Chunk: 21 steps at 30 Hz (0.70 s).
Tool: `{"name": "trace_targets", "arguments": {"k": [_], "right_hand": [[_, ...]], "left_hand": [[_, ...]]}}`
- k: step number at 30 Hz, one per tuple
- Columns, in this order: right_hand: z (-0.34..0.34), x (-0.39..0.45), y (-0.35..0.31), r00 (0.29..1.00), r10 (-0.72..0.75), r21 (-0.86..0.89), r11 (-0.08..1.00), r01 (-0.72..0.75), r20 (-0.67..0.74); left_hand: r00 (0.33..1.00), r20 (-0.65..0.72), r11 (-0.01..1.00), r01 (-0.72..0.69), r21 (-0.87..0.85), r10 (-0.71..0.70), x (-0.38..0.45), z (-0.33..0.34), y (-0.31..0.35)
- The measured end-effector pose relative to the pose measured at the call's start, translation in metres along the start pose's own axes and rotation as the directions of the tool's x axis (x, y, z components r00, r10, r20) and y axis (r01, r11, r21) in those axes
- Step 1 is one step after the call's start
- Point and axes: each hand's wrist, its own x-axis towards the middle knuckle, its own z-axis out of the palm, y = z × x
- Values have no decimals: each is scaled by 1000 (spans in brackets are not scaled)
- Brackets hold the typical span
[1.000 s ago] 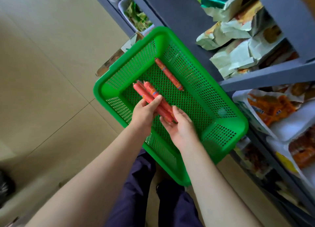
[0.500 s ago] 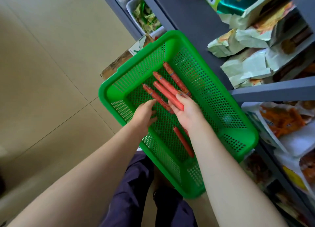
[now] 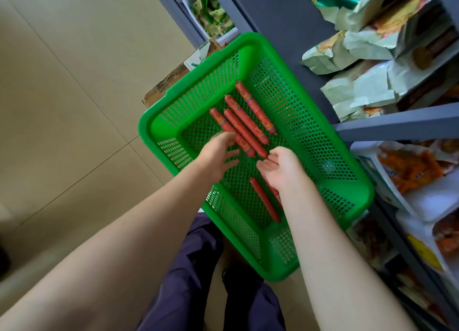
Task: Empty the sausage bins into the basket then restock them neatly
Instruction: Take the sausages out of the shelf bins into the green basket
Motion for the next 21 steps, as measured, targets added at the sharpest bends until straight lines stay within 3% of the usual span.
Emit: {"name": "trace_targets", "arguments": {"k": [4, 13, 18, 21], "right_hand": [[7, -7, -5, 993, 10, 68, 998, -18, 117], [4, -29, -10, 967, -61, -64, 995, 79, 247], [-31, -91, -21, 911, -309, -69, 938, 339, 272], [-61, -168, -38, 780, -526, -104, 803, 587, 340]], "left_hand": [[999, 18, 998, -43, 43, 43, 6, 1, 5], [991, 6, 977, -130, 167, 130, -11, 16, -2], [965, 23, 920, -256, 298, 262, -70, 27, 1], [906, 91, 846, -420, 330, 414, -137, 50, 18]]}}
